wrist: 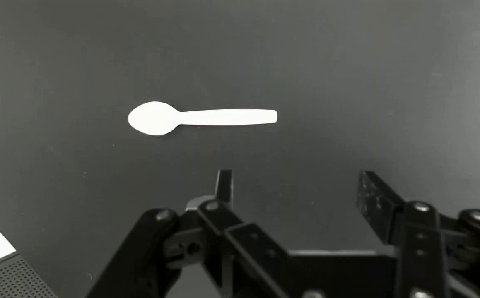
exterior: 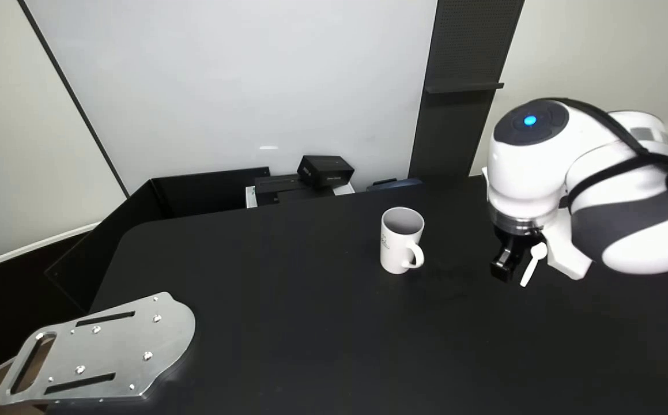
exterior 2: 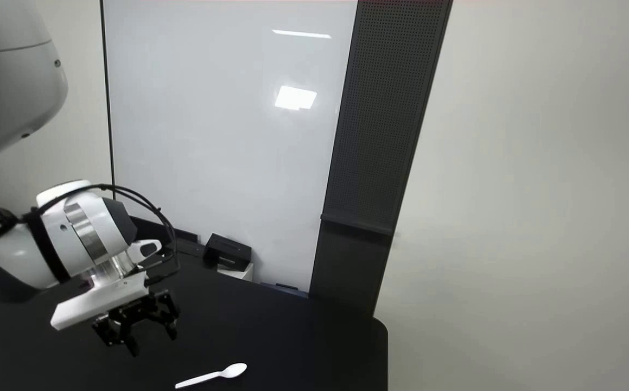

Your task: Put the spoon on the table

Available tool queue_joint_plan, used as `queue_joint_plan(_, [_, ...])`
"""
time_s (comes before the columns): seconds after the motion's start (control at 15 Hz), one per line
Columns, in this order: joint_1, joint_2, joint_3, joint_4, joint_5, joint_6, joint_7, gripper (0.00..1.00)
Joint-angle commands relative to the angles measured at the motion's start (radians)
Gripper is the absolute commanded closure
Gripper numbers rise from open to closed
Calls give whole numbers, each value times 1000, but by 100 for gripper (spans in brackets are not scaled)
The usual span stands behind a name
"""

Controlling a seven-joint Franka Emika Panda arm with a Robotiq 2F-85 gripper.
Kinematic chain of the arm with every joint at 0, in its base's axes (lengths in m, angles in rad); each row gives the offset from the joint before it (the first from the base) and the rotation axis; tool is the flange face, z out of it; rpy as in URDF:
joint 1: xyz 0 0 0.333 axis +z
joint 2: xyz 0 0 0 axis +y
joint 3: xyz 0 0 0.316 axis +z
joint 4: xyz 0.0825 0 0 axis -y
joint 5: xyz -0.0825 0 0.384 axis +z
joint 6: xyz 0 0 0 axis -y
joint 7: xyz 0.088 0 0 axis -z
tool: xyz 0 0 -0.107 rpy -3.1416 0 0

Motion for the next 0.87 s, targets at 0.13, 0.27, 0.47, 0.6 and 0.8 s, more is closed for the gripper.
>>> queue_joint_plan(0.13, [-18,-157,75,2,405,-222,-82,0])
queue_joint_plan(0.27, [-38,-193,78,2,536,-249,-107,0])
queue_joint_plan(0.47, [-19,-186,60,7,597,-205,-145,0])
queue_joint_plan(0.6, [-48,-204,73,-1,650,-179,-187,0])
queue_joint_plan(0.8, [-57,-207,78,-9,654,-169,-192,0])
